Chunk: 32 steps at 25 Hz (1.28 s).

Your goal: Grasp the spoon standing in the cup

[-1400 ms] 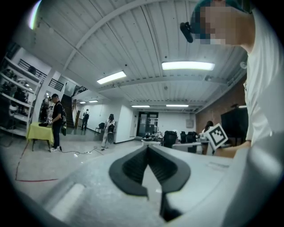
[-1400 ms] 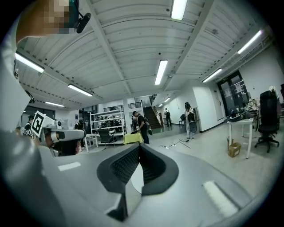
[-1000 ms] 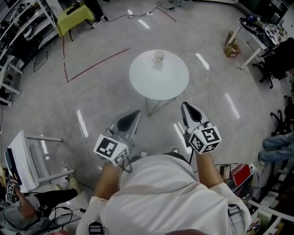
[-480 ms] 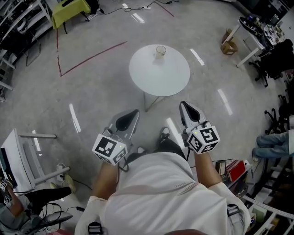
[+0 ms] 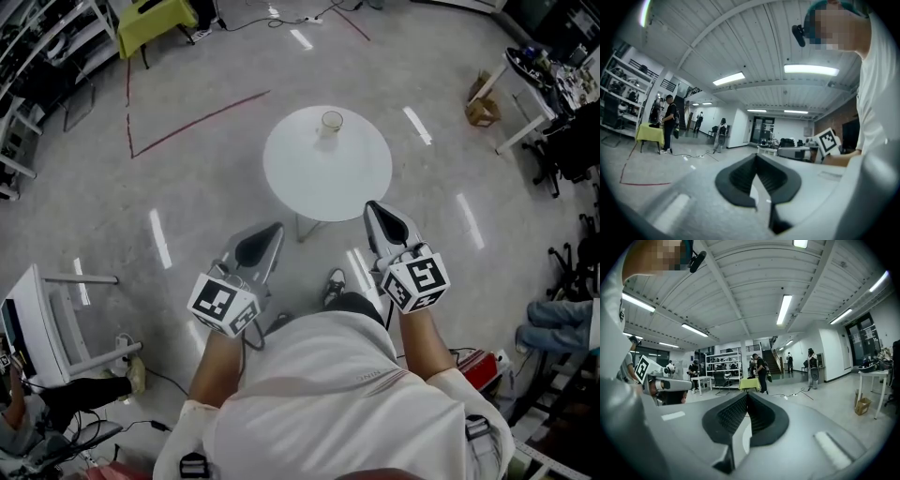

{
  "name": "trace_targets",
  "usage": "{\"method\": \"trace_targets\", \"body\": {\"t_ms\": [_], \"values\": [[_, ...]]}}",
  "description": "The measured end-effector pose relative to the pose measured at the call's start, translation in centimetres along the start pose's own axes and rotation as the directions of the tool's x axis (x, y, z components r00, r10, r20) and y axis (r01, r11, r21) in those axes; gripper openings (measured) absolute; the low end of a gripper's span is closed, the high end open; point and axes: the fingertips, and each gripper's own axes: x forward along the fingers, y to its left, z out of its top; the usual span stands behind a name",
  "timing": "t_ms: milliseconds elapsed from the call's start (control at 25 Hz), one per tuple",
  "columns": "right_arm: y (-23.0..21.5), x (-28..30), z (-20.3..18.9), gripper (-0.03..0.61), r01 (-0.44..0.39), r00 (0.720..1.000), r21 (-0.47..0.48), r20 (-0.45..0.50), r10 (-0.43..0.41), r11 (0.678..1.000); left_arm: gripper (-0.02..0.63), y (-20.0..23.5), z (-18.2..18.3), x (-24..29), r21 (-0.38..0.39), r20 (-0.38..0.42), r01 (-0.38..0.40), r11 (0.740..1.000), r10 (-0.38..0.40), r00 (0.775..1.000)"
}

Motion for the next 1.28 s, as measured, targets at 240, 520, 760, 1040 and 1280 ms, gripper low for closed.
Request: {"method": "trace_targets", "body": {"t_ms": [240,520,760,1040,1280], "values": [[-9.7,2.0,0.6,0.004,-0.001,1.0,0.03,0.03,0.0,1.0,0.003,0.4,0.4,9.3,0.025,-0.018,-0.007,1.0,0.008,1.0],[-19.1,3.6,0.5,0.004,-0.043,0.999,0.097,0.014,0.041,0.994,0.003,-0.6,1.1,18.4,0.059,-0.055,-0.04,0.997,0.043,0.998],[-25.6,3.8,-0.9,0.005,-0.008,1.0,0.198,0.004,0.007,0.98,0.003,-0.2,1.9,25.6,0.089,-0.106,-0.008,0.996,0.017,0.994],[-26.4,8.6,-2.2,0.005,0.04,0.997,0.203,-0.07,-0.026,0.978,0.003,4.8,1.0,27.6,0.035,-0.104,0.038,0.999,-0.034,0.994],[-26.0,15.3,-0.9,0.005,0.053,0.993,0.163,-0.109,-0.036,0.985,0.003,12.2,1.9,28.5,-0.01,-0.073,0.045,0.999,-0.045,0.996]]}}
